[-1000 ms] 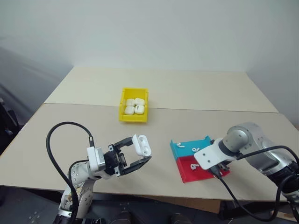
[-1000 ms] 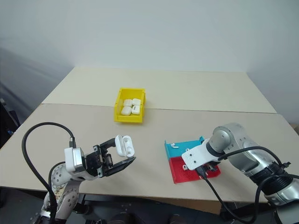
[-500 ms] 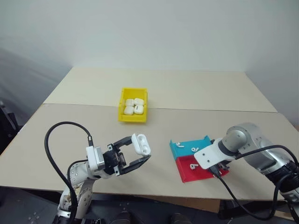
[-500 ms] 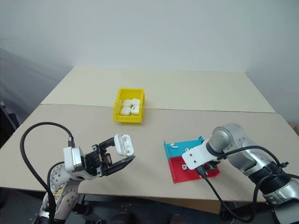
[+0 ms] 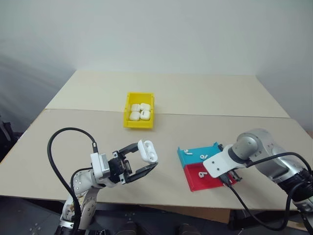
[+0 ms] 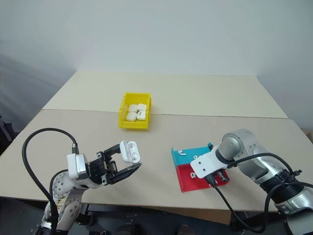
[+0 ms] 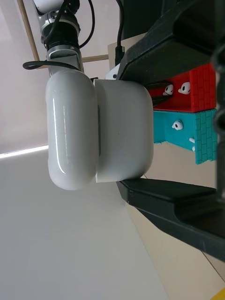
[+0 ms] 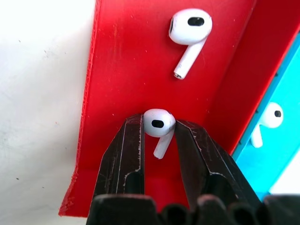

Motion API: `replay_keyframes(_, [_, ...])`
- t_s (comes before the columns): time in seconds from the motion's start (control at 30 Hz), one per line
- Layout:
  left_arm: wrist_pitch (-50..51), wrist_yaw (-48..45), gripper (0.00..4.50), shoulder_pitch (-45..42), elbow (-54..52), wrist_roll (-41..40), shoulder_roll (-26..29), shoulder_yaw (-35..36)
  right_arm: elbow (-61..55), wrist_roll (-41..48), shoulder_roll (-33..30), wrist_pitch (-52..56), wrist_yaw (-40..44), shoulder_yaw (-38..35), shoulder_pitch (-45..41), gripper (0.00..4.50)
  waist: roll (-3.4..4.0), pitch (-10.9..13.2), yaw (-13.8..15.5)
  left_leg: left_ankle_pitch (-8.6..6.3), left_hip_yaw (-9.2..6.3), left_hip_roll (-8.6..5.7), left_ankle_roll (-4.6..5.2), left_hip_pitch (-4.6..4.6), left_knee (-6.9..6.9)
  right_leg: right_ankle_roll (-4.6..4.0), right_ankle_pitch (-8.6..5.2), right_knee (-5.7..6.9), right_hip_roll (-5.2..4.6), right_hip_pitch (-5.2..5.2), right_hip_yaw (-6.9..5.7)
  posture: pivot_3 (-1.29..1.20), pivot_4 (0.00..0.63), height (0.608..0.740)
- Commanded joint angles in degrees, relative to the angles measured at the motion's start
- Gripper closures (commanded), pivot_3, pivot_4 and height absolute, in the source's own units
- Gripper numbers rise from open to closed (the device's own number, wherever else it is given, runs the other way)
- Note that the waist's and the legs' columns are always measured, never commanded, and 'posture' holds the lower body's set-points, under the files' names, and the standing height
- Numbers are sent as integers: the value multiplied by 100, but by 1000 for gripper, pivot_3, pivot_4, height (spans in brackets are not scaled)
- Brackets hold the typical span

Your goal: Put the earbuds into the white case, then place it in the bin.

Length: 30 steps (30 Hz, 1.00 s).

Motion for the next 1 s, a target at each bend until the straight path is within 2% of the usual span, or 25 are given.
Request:
replay_keyframes(0.03, [-83,-12,1764,-55,-129,-31,-12,15,-19,-76,-11,-20,-5,-42,13,3335,0,0,0,0,0,0,0,0,0,0,0,0,0,0,0,0,150,740])
replay_keyframes(0.53, [-120,-65,1764,-153,-1,21,-66,-3,-46,-39,3,68,21,-57,97,3335,-1,-1,-3,0,0,0,0,0,0,0,0,0,1,0,0,0,150,740])
replay_keyframes(0.57, [-115,-67,1764,-151,-5,21,-59,-1,-53,-38,8,70,-9,-68,115,3645,-1,-1,-4,0,0,0,0,0,0,1,1,0,1,0,0,0,150,740])
replay_keyframes(0.6, [-106,-68,1764,-153,-8,16,-51,4,-56,-44,19,80,-34,-74,123,3751,-2,-2,-6,0,0,0,0,0,0,0,1,0,1,0,0,0,150,740])
replay_keyframes(0.8, [-85,-48,1764,-196,1,23,-35,15,-126,-16,14,149,-67,-105,153,3751,-3,-2,-11,0,0,1,0,1,0,-1,0,0,1,0,0,0,150,740])
replay_keyframes(0.9, [-91,-22,1764,-289,7,1,-70,23,-362,237,-60,332,0,-329,199,3751,-3,-3,-11,0,0,1,0,1,0,-1,0,0,2,1,0,0,150,740])
replay_keyframes(1.0, [76,93,1764,-484,-132,-132,-105,31,-798,895,-217,765,195,-907,178,3751,-2,-1,-2,0,0,1,0,-4,0,2,2,0,1,-4,0,0,150,740])
